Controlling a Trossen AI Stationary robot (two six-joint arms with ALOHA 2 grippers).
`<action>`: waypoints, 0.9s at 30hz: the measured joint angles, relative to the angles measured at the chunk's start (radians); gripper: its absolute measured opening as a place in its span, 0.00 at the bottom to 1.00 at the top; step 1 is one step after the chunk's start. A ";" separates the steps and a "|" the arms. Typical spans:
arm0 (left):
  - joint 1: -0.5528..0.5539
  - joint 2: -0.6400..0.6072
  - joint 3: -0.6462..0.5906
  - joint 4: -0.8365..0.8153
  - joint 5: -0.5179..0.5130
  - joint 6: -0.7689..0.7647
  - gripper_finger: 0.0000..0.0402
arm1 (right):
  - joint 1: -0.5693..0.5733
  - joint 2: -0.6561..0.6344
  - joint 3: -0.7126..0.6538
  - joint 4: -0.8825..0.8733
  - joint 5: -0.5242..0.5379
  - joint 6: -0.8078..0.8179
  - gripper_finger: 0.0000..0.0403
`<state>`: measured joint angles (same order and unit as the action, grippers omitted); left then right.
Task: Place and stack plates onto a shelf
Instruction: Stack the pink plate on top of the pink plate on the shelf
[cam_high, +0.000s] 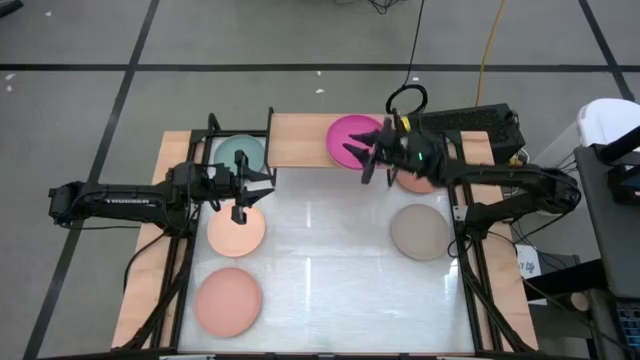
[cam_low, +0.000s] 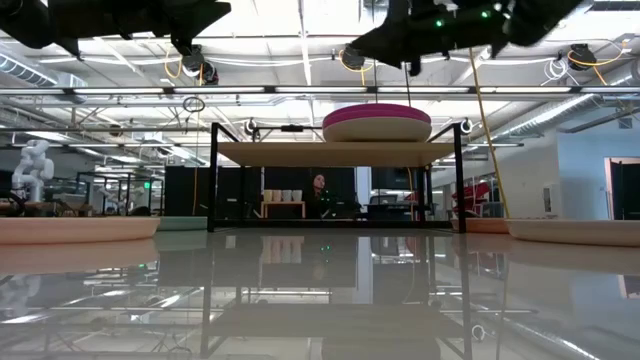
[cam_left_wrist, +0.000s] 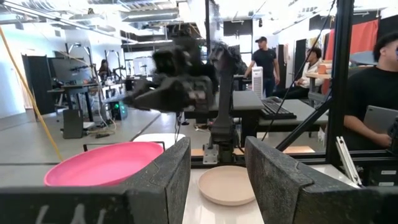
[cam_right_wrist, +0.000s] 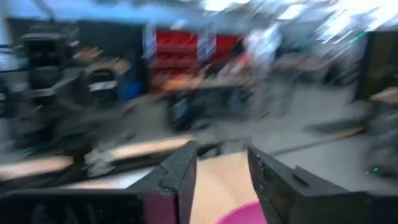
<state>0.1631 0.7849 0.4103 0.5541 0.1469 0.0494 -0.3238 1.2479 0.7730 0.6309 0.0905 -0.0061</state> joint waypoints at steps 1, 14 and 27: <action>0.000 0.000 0.000 0.000 0.000 0.000 0.39 | 0.030 0.000 -0.045 0.084 0.083 -0.031 0.29; 0.000 0.000 0.000 -0.002 -0.043 0.022 0.39 | 0.212 0.036 -0.164 0.200 0.390 -0.141 0.09; 0.000 0.000 0.000 -0.015 -0.044 0.017 0.39 | 0.222 0.137 -0.164 0.152 0.491 -0.136 0.08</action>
<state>0.1627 0.7849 0.4103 0.5394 0.1028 0.0662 -0.1020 1.3847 0.6086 0.7825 0.5811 -0.1417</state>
